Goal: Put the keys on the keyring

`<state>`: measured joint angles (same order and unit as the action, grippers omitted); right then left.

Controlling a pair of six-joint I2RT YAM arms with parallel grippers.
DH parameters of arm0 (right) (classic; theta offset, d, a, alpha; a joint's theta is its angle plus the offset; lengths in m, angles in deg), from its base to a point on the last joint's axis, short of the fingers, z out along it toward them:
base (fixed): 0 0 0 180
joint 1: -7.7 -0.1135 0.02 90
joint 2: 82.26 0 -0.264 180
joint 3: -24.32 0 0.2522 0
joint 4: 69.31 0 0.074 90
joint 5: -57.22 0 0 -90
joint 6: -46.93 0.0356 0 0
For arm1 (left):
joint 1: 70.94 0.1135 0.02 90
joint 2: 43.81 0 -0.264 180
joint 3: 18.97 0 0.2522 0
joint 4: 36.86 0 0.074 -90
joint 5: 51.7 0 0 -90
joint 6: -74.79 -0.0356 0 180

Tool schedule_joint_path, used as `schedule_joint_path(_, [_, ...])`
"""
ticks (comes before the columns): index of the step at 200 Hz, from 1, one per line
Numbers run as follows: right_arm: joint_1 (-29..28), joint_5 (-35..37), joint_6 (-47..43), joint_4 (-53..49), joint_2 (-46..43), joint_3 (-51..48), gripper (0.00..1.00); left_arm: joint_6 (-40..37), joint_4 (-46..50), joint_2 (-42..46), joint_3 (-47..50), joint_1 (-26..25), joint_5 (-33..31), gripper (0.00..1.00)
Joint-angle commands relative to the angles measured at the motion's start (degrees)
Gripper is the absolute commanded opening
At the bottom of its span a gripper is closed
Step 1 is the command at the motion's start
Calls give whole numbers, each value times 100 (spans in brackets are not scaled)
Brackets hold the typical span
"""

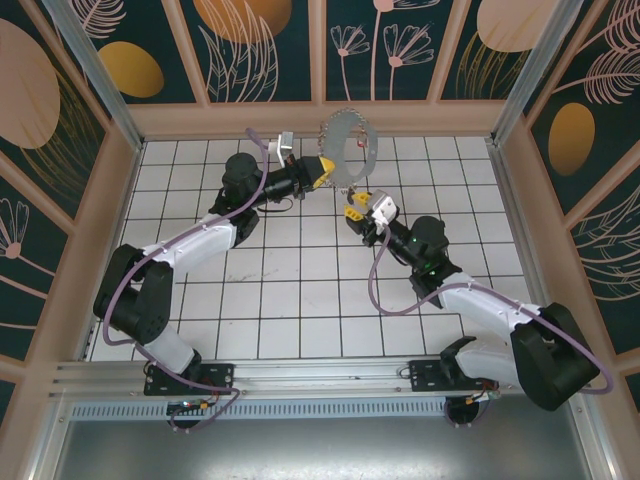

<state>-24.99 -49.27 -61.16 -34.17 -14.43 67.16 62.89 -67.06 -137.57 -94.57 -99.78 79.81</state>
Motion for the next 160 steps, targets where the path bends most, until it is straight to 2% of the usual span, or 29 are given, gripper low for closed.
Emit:
schedule_joint_path(1, [-39,19,-37,387,75,47,31,-76,-516,-5,-216,-42,75,0])
schedule_joint_path(160, [-10,22,-147,671,415,482,24,-75,-517,67,-84,-44,28,0])
